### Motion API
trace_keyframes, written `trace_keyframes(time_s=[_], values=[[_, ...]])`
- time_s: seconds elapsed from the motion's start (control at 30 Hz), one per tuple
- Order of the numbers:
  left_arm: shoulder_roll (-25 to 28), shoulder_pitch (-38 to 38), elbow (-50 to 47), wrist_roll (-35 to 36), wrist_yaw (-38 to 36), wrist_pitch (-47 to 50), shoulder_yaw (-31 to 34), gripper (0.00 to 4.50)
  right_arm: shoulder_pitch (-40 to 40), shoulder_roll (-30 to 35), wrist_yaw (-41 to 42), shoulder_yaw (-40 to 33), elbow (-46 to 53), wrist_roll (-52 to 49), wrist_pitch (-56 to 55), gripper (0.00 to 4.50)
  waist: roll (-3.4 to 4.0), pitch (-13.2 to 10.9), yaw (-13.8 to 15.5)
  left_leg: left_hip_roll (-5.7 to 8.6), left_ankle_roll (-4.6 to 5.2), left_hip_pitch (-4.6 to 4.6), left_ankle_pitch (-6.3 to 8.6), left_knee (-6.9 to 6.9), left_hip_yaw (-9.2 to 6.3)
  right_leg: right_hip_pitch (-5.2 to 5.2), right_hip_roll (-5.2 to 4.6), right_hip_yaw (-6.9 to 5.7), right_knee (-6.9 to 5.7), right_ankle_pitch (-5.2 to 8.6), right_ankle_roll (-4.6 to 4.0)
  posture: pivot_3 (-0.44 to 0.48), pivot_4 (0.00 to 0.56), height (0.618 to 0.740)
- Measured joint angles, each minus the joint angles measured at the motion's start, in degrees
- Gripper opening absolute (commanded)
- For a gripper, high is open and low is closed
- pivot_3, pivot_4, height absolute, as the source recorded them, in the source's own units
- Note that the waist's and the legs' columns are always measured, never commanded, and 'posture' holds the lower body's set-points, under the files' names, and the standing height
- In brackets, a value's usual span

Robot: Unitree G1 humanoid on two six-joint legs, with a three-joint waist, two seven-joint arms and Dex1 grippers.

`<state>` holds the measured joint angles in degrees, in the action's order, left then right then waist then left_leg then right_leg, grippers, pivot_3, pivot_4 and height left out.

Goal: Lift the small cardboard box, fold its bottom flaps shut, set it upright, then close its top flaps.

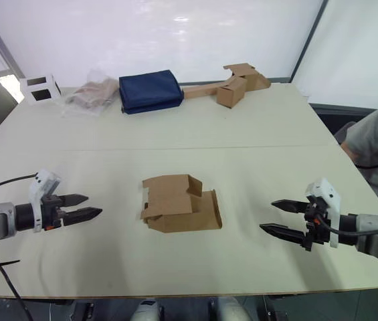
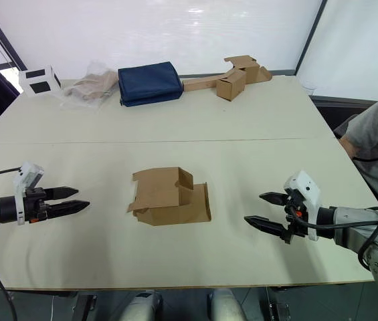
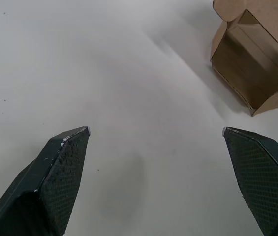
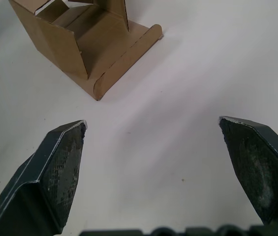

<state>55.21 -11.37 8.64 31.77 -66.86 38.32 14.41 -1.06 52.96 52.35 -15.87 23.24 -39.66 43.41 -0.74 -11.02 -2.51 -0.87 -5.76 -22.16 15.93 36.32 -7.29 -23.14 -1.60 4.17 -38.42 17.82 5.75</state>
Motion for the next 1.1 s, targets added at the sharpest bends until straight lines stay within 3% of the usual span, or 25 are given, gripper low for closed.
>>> trace_keyframes(time_s=[0.73, 1.1], values=[[-0.6, 0.4, -0.8, 0.1, 3.0, -0.8, 2.0, 4.46, 3.4, -2.2, -1.2, 1.1, -1.2, -1.0, 1.7, 4.50, -0.01, 0.0, 0.0, 0.00, 0.00, 0.01, 0.00, 0.06, 0.00, 0.00, 0.00, 0.00, -0.08, 0.00, 0.00, 0.000, 0.150, 0.740], [-1.4, -2.8, 1.1, -0.6, 3.8, -1.4, 1.8, 4.46, 3.7, -0.9, -0.8, 1.0, -2.0, -1.0, 2.7, 4.50, -0.01, 0.0, 0.0, 0.00, 0.00, 0.01, 0.00, 0.10, 0.00, 0.00, 0.00, 0.00, -0.11, 0.00, 0.00, 0.000, 0.150, 0.740]])
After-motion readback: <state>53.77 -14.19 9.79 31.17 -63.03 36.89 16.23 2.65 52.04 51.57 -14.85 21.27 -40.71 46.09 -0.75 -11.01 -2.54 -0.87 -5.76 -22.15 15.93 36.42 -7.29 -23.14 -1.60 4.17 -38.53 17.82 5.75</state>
